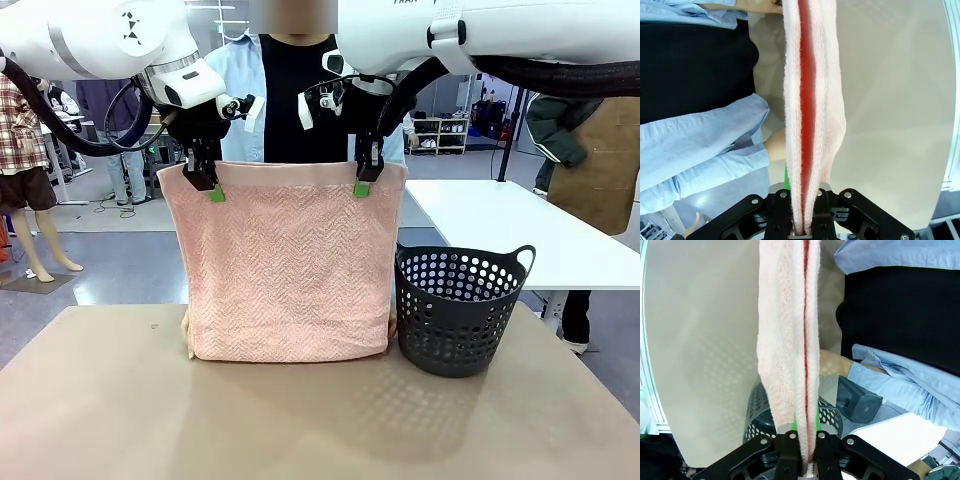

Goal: Fold the towel.
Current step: Release the end of the 100 cm Hotel Towel you were holding and grab the top end of the folded side, then release the end of the 100 cm Hotel Towel you were holding.

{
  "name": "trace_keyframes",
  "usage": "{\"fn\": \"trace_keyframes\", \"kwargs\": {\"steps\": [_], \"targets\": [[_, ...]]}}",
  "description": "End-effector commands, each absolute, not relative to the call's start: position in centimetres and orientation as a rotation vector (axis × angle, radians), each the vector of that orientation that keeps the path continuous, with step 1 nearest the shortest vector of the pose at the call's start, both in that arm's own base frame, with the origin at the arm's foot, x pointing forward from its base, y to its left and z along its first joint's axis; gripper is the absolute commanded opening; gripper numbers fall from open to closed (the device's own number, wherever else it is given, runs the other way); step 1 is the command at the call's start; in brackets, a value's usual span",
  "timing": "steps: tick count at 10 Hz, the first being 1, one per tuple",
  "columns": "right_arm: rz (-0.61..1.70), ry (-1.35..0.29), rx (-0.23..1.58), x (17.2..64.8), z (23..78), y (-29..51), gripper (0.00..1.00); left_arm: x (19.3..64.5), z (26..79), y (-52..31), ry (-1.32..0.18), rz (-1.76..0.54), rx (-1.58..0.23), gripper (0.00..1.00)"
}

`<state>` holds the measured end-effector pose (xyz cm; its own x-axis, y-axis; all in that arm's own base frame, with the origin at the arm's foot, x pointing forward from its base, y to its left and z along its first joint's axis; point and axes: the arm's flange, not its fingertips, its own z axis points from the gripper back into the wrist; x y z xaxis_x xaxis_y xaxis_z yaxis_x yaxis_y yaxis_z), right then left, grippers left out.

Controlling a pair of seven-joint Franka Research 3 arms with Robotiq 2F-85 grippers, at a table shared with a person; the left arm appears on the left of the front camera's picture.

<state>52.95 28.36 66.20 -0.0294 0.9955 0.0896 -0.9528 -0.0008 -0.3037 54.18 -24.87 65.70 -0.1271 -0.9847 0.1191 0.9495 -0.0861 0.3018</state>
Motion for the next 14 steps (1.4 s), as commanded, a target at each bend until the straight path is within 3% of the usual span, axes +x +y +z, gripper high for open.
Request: {"fn": "trace_keyframes", "kwargs": {"steps": [1,14], "targets": [[1.571,-0.317,-0.173,52.93,66.31,28.27,0.0,54.22,65.75,-24.82,-0.352,-1.654,0.129,0.0],[1.571,-0.317,-0.173,52.93,66.31,28.27,0.0,54.22,65.75,-24.82,-0.352,-1.654,0.129,0.0]]}}
